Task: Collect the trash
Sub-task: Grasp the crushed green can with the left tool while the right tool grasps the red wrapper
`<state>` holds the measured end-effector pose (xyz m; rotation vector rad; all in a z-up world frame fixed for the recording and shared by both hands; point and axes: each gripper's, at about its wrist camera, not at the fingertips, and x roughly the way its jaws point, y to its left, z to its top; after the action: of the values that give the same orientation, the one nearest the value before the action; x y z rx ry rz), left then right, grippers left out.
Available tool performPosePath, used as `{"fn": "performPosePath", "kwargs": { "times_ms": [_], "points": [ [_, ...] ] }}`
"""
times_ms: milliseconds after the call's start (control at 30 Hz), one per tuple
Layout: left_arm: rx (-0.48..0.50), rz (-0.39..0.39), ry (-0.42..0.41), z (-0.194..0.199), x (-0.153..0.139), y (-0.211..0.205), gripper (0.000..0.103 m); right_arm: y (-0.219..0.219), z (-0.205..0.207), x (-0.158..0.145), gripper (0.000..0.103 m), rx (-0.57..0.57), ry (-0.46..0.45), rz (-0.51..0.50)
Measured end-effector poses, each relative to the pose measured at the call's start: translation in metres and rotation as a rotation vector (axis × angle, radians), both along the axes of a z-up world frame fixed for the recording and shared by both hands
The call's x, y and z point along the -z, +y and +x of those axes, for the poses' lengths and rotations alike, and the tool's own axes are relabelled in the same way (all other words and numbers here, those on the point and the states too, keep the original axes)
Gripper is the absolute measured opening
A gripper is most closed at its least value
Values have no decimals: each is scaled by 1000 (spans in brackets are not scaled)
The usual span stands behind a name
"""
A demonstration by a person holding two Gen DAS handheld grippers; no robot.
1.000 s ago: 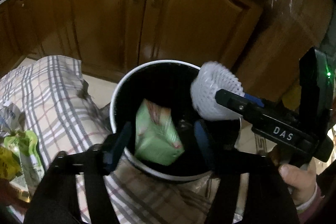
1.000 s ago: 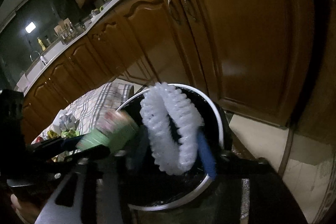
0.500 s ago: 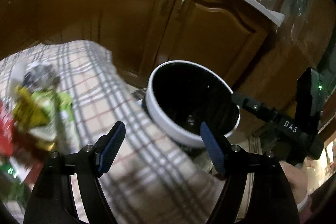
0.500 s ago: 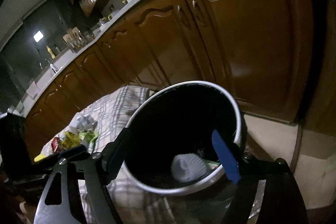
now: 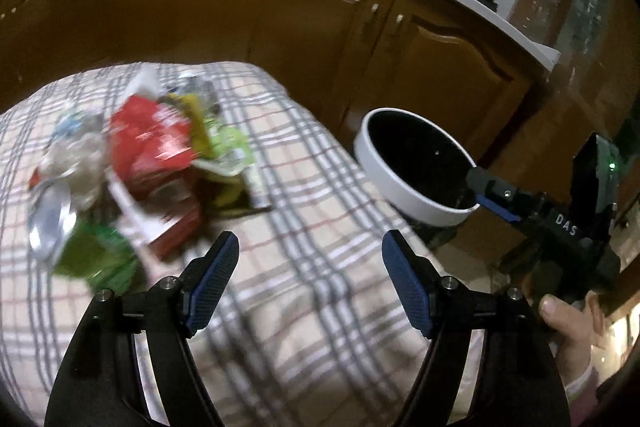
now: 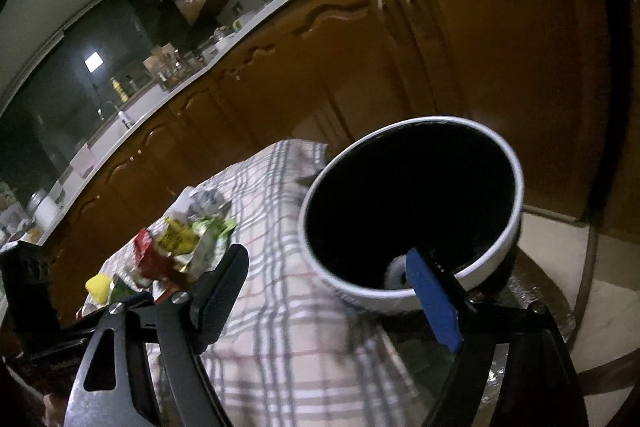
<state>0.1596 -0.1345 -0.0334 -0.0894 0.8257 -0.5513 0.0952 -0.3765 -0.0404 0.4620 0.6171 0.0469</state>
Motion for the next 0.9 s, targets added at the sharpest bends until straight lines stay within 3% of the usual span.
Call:
{"fn": "performPosePath", "kwargs": {
  "times_ms": [433,767,900],
  "points": [
    [-260,-4,-20,-17,5,87,76,64,2,4,83,-128,3,-16],
    [-383,45,22,-1,21,106,76,103,13,9,82,-228,16,-42],
    [-415,37,39,12,27,110,76,115,20,7,72,-259,13,-48]
  ]
}}
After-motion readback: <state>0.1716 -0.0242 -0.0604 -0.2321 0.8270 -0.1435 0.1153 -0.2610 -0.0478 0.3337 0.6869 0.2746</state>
